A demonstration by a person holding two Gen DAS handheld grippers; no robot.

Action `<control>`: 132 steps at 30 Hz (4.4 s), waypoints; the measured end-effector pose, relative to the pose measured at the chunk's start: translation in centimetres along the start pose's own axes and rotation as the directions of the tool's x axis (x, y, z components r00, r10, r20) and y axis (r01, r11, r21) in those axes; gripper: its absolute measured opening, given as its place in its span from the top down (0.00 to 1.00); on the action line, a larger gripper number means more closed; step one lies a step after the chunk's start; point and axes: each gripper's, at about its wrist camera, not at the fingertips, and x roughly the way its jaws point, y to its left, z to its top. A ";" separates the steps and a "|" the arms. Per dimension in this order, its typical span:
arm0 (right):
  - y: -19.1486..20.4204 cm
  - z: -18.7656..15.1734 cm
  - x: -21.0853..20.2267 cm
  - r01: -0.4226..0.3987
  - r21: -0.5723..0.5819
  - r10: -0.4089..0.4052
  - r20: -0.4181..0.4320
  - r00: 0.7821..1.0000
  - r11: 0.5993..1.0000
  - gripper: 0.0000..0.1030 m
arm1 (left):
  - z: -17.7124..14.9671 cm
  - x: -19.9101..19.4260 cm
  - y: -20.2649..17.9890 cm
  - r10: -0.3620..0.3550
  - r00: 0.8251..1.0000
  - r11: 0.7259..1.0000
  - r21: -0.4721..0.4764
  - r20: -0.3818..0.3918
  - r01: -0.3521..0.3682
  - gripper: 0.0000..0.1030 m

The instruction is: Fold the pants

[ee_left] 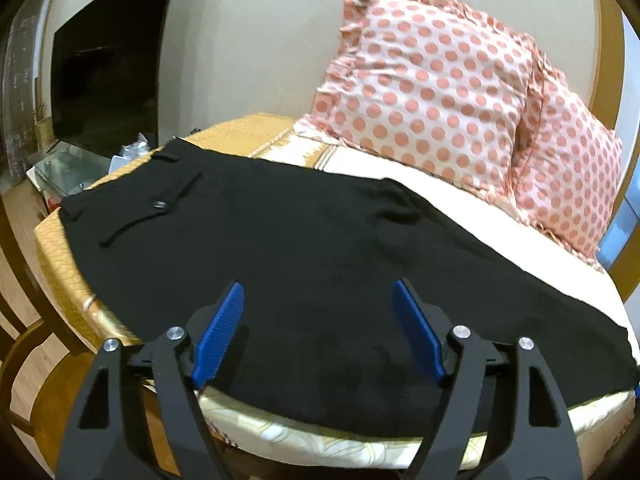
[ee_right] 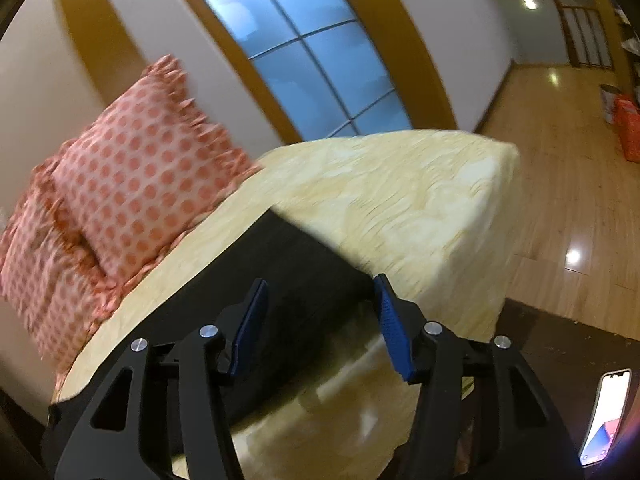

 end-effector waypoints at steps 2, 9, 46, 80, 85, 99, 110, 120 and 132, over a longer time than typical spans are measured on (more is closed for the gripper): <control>1.0 -1.2 -0.3 -0.069 -0.010 0.069 -0.019 0.997 0.998 0.55 | -0.2 0.7 -0.1 -0.010 1.000 1.000 -0.001 -0.021 0.010 0.25; 1.9 -2.2 0.5 -0.144 0.036 0.144 -0.017 0.989 0.989 0.62 | -0.8 2.3 0.4 -0.038 0.996 0.999 -0.035 -0.078 0.036 0.22; 34.6 -19.1 1.2 -0.702 -0.382 0.414 -0.602 0.683 0.601 0.94 | -2.1 2.4 -0.4 -0.101 0.995 0.994 0.049 -0.018 0.101 0.02; 38.9 -26.0 -1.7 -0.830 -0.428 0.386 -0.741 0.549 0.358 0.40 | 1.8 0.1 17.2 -0.026 0.999 0.873 -0.487 0.021 0.033 0.05; 38.9 -26.4 -2.0 -0.831 -0.434 0.391 -0.739 0.549 0.348 0.39 | 2.6 1.4 17.8 -0.036 0.999 0.865 -0.502 -0.001 0.030 0.05; 38.3 -25.8 -1.9 -0.850 -0.385 0.426 -0.743 0.516 0.359 0.35 | 2.2 2.1 18.0 -0.026 0.999 0.837 -0.547 -0.041 0.000 0.65; 32.0 -17.9 -1.6 -0.796 -0.337 0.520 -0.618 0.590 0.503 0.34 | 6.1 -0.9 10.6 0.127 0.991 0.953 -0.284 0.049 -0.109 0.86; 22.4 -10.0 0.0 -0.621 -0.272 0.492 -0.416 0.765 0.735 0.32 | 6.7 -3.8 -13.6 -0.121 0.982 0.933 0.353 0.148 0.062 0.87; 16.5 -8.0 2.0 -0.492 -0.204 0.404 -0.357 0.842 0.846 0.32 | -11.2 -1.3 -27.9 -0.303 0.927 0.516 0.779 -0.222 0.356 0.87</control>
